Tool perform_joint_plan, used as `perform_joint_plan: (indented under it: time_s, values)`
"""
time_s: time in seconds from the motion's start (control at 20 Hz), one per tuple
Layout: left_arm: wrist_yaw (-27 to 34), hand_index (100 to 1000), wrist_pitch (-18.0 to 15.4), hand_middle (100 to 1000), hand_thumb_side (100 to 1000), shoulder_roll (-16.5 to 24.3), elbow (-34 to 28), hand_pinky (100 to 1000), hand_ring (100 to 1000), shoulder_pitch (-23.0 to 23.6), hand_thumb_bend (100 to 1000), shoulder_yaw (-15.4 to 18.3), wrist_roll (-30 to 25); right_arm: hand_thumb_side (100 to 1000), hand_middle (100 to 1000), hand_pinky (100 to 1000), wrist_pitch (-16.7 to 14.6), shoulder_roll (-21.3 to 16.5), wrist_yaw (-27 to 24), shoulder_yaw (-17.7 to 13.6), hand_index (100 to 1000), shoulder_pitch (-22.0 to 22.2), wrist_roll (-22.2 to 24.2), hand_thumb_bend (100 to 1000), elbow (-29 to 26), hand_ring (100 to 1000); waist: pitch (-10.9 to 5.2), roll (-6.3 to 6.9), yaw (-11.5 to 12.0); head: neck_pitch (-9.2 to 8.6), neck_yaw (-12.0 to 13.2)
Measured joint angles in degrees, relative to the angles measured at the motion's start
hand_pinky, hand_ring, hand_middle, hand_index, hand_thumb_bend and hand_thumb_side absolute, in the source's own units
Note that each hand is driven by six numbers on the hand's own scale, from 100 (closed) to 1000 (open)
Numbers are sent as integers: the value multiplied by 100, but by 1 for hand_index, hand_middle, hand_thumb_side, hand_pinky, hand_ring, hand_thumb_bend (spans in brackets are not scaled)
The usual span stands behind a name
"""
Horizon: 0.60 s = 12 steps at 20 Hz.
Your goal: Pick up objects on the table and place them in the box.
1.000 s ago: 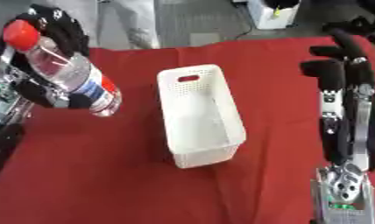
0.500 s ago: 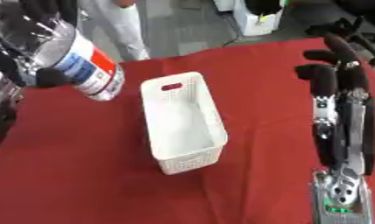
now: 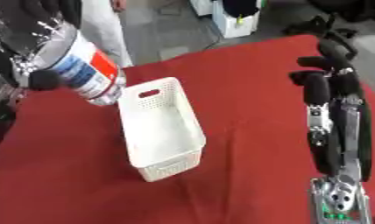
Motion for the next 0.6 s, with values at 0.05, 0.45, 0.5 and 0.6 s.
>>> perform_joint_plan:
  time_s: [0.05, 0.45, 0.5, 0.6]
  values:
    - [-2, 126, 31, 100, 100, -30, 22, 100, 100, -6, 679, -4, -44, 840, 678, 650, 3, 6, -9, 2, 887, -18, 4, 523, 7, 616, 25, 0, -55, -14, 22]
    - [-83, 129, 46, 100, 100, -159, 145, 100, 100, -52, 696, -71, -364, 828, 675, 648, 23, 36, -129, -4, 888, -94, 24, 531, 28, 613, 200, 31, -363, -249, 263]
    - [-101, 130, 26, 100, 100, -159, 157, 100, 100, -52, 698, -74, -403, 827, 675, 648, 24, 36, -142, -13, 888, -96, 24, 531, 29, 612, 219, 31, -380, -294, 337]
    - [-142, 130, 2, 100, 100, -174, 185, 100, 100, -52, 710, -100, -470, 824, 674, 648, 29, 34, -183, -16, 889, -109, 27, 533, 29, 611, 259, 31, -408, -394, 486]
